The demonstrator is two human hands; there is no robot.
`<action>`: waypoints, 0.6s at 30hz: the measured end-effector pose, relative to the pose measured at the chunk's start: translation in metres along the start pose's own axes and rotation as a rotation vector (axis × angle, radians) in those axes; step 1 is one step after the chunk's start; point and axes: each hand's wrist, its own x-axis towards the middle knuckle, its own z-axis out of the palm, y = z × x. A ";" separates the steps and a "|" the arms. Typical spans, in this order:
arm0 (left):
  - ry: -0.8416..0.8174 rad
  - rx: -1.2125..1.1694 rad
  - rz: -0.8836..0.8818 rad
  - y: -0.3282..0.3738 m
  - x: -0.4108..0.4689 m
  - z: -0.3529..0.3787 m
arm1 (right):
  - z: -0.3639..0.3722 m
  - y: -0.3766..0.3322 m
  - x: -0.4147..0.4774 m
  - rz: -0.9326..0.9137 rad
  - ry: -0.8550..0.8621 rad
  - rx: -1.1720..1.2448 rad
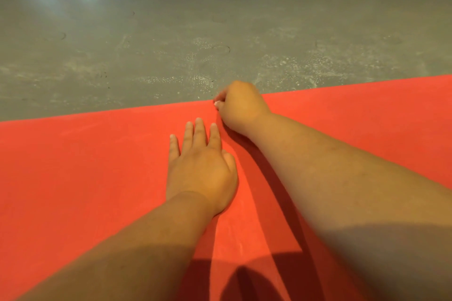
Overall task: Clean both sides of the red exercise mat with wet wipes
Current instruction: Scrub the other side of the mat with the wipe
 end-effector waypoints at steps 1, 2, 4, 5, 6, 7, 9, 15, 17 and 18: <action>0.002 -0.003 0.011 -0.001 0.000 -0.001 | -0.004 0.012 0.002 0.041 0.021 -0.012; 0.004 -0.009 0.026 -0.001 0.000 -0.001 | -0.009 0.027 0.002 0.096 0.047 -0.042; 0.002 -0.017 0.055 0.000 -0.001 -0.002 | -0.024 0.060 -0.001 0.226 0.118 -0.116; -0.002 -0.019 0.062 0.001 0.000 -0.003 | -0.031 0.074 -0.005 0.288 0.155 -0.141; -0.007 -0.019 0.066 0.000 0.000 -0.003 | -0.037 0.086 -0.009 0.339 0.181 -0.146; -0.010 -0.018 0.068 0.001 0.001 -0.002 | -0.041 0.091 -0.012 0.375 0.185 -0.140; -0.021 -0.016 0.067 0.001 0.002 -0.001 | -0.041 0.082 -0.015 0.383 0.148 -0.140; 0.004 -0.041 0.080 -0.002 0.003 0.000 | 0.003 -0.019 0.002 -0.004 -0.073 0.017; 0.000 -0.044 0.094 -0.002 0.003 0.001 | 0.007 -0.027 0.010 0.012 -0.082 0.059; -0.003 -0.040 0.089 -0.002 0.002 0.001 | 0.007 -0.026 0.012 0.021 -0.076 0.073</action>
